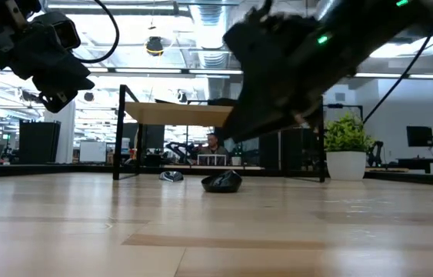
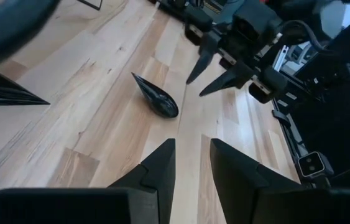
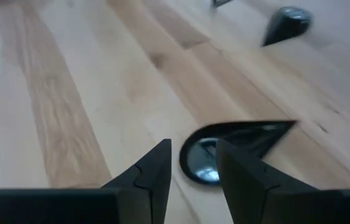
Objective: Pick & Place Mini shaped plates
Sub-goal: Stack the black drop shaped plate on the black drop shaped plate on the shelf
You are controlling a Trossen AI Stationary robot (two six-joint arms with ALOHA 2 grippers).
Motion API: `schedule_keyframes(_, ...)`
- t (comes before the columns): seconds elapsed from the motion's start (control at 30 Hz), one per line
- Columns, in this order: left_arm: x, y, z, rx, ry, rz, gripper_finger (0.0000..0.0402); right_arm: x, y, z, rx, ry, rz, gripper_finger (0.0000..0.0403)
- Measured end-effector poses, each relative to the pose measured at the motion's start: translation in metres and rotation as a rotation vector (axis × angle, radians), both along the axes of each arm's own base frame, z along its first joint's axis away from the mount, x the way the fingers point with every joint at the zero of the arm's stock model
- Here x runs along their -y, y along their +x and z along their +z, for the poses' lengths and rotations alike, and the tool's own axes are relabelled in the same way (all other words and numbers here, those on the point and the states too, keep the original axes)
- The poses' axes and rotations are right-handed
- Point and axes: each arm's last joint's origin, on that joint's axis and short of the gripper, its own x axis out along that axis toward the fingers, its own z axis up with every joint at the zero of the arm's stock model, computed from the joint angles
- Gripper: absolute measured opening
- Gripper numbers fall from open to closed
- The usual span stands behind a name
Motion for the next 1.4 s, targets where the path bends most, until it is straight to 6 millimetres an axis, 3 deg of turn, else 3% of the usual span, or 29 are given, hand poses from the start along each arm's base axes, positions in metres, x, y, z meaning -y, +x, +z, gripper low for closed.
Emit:
schedule_keyframes(0.23,0.0,0.0,0.0,0.002,-0.001,0.001,0.0102,0.021,0.015,0.004,-0.012,-0.05,0.116,0.0122)
schedule_keyframes(0.37,0.0,0.0,0.001,0.006,-0.002,0.001,0.0102,0.027,0.016,0.002,-0.05,0.011,0.175,0.0122)
schedule_keyframes(0.8,0.0,0.0,0.001,0.01,-0.001,0.004,0.0102,0.019,0.017,0.001,-0.083,0.166,0.406,0.0122)
schedule_keyframes(1.27,0.0,0.001,0.002,0.022,-0.004,0.004,0.0102,0.022,0.018,0.001,-0.099,0.182,0.475,0.0122)
schedule_keyframes(1.4,0.0,0.001,0.003,0.028,-0.006,0.004,0.0102,0.017,0.02,-0.019,-0.137,0.175,0.477,0.0122)
